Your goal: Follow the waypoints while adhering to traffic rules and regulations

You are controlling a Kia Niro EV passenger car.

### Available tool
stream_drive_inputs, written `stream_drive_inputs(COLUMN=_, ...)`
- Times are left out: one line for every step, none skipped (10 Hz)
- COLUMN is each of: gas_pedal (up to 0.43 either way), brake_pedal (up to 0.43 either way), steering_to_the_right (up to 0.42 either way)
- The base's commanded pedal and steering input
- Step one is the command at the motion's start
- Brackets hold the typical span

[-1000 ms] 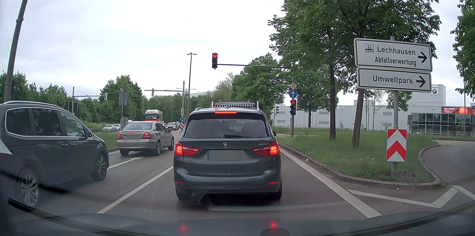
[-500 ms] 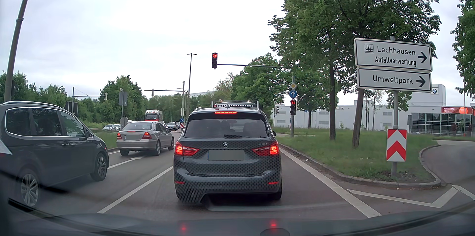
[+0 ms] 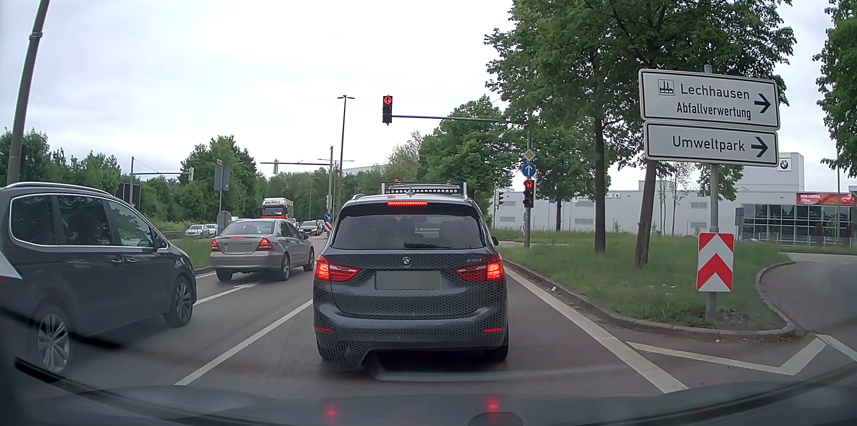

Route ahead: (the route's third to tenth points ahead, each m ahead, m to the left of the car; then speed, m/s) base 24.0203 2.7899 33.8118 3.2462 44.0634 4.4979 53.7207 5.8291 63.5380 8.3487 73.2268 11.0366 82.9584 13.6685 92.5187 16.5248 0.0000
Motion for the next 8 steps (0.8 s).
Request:
stream_drive_inputs(gas_pedal=0.000, brake_pedal=0.238, steering_to_the_right=-0.011)
stream_drive_inputs(gas_pedal=0.000, brake_pedal=0.238, steering_to_the_right=-0.011)
stream_drive_inputs(gas_pedal=0.000, brake_pedal=0.232, steering_to_the_right=-0.011)
stream_drive_inputs(gas_pedal=0.000, brake_pedal=0.232, steering_to_the_right=-0.011)
stream_drive_inputs(gas_pedal=0.000, brake_pedal=0.238, steering_to_the_right=-0.011)
stream_drive_inputs(gas_pedal=0.000, brake_pedal=0.238, steering_to_the_right=-0.011)
stream_drive_inputs(gas_pedal=0.000, brake_pedal=0.238, steering_to_the_right=-0.011)
stream_drive_inputs(gas_pedal=0.000, brake_pedal=0.238, steering_to_the_right=-0.011)
